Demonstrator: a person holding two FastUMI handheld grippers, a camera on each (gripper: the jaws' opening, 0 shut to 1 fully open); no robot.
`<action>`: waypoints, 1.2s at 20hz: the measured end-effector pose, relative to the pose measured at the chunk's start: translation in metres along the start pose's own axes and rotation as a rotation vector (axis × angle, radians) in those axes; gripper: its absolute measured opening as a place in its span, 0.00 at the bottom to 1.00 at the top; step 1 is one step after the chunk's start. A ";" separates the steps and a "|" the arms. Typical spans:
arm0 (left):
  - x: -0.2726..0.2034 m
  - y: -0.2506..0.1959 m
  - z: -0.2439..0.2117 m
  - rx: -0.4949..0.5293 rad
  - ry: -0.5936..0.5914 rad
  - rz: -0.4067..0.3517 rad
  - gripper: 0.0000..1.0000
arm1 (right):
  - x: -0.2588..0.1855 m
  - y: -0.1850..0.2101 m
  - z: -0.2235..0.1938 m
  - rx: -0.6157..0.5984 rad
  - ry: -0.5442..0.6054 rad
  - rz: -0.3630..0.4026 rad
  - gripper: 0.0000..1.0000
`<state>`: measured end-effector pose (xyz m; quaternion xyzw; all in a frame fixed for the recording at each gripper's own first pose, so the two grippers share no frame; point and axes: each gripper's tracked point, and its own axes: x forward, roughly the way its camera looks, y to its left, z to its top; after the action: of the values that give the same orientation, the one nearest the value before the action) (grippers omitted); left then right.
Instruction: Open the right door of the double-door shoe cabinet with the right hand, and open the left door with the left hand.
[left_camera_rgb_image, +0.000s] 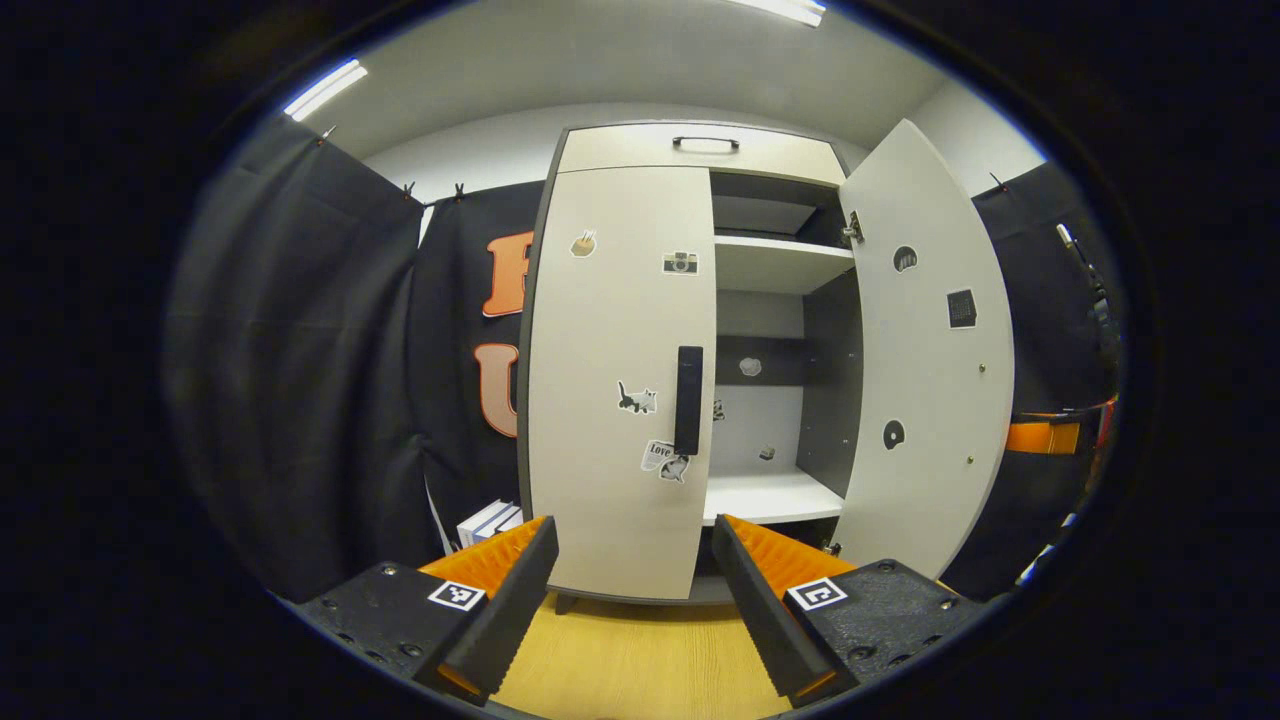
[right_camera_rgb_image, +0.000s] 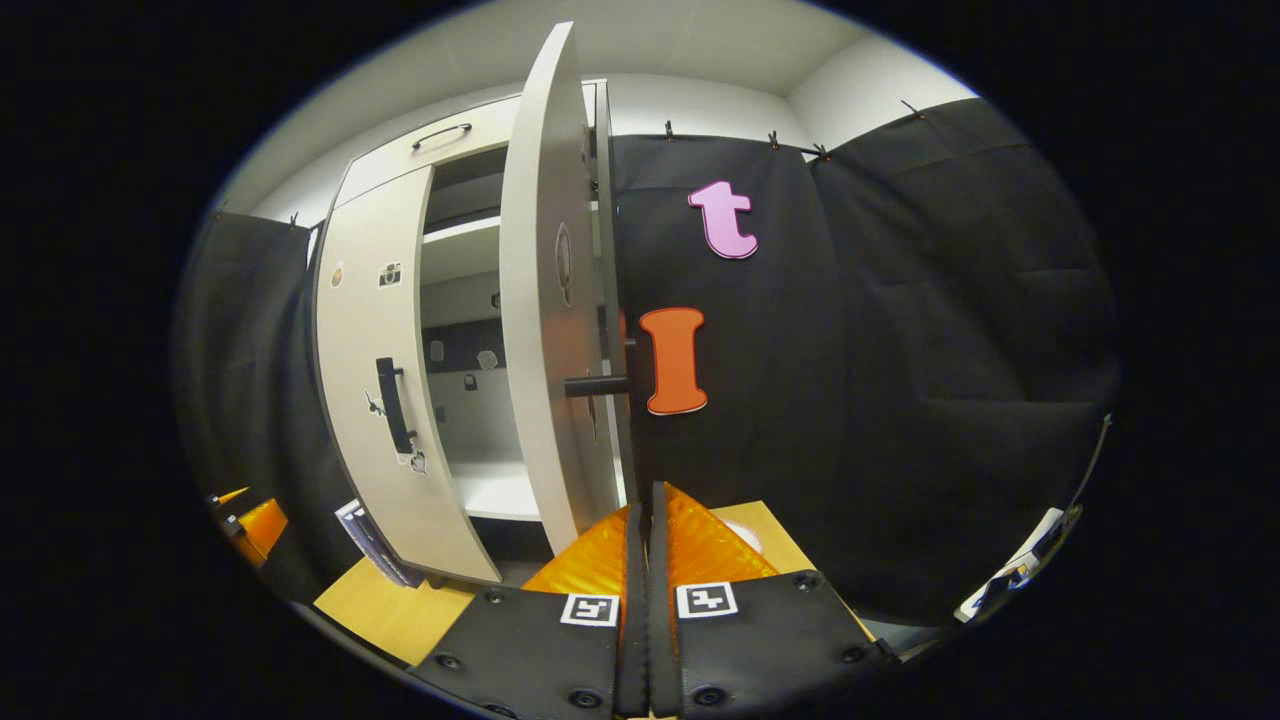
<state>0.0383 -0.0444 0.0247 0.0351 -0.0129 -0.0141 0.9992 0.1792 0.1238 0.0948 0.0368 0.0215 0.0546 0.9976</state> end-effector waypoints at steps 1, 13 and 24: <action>0.007 -0.005 0.001 -0.001 0.003 -0.017 0.95 | 0.000 0.000 0.000 0.004 0.000 -0.004 0.09; 0.101 -0.037 0.026 -0.026 -0.023 -0.069 0.95 | -0.008 -0.012 0.004 0.036 -0.030 -0.050 0.51; 0.195 -0.043 0.026 -0.002 -0.017 -0.059 0.95 | -0.010 -0.030 0.008 0.041 -0.052 -0.121 0.89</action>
<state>0.2310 -0.0943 0.0522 0.0341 -0.0203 -0.0440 0.9982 0.1725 0.0921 0.1004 0.0571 -0.0012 -0.0074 0.9983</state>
